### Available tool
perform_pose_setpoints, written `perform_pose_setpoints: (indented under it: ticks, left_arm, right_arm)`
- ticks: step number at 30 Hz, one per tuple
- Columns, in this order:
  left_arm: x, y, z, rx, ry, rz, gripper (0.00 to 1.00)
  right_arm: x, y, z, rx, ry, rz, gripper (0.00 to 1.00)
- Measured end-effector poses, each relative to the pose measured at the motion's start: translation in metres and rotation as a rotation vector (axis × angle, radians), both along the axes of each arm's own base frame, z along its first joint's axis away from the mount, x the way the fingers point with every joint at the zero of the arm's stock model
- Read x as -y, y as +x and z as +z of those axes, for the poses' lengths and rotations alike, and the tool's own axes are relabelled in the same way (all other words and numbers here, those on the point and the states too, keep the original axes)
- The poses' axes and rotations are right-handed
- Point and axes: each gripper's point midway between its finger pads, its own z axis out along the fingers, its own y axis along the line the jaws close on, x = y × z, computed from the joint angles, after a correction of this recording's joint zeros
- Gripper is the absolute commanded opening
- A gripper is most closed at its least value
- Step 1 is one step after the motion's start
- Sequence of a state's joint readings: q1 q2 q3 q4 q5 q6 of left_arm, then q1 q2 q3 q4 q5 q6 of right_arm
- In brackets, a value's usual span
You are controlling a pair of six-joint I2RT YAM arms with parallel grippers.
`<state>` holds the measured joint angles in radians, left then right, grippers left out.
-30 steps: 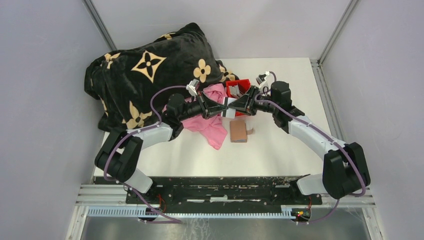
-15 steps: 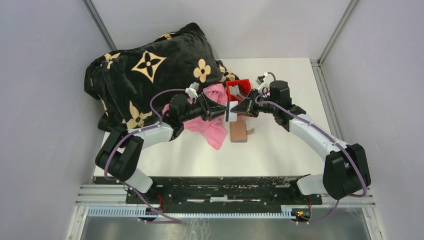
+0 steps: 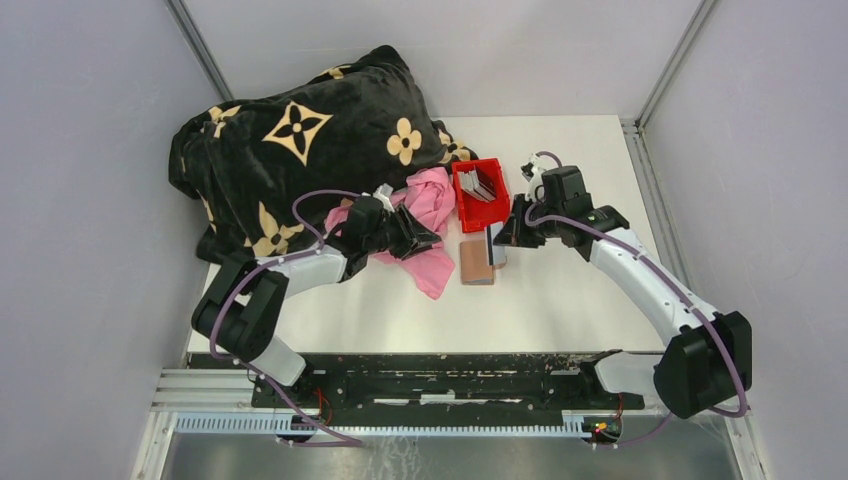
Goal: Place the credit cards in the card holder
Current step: Pick up the credit card from the storage box, then open the card holder at the center of the board.
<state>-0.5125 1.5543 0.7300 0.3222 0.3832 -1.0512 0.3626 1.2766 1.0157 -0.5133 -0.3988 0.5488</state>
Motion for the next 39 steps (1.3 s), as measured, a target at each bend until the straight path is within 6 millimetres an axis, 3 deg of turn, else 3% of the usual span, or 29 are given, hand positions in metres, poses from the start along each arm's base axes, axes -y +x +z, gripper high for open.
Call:
perform_pose_setpoints:
  ticks: [9,24,39]
  left_arm:
    - [-0.003,-0.015,-0.057,-0.073,0.183,-0.048,0.44]
    - [0.013,0.002,-0.064,-0.049,0.238,-0.088,0.41]
    - [0.025,0.007,-0.073,-0.056,0.274,-0.12,0.38]
  right_arm:
    - [0.023,-0.006,-0.044,-0.106,-0.184,-0.003,0.01]
    - [0.023,0.007,-0.094,-0.211,-0.246,-0.011,0.01]
    - [0.02,0.025,-0.113,-0.213,-0.235,-0.035,0.01]
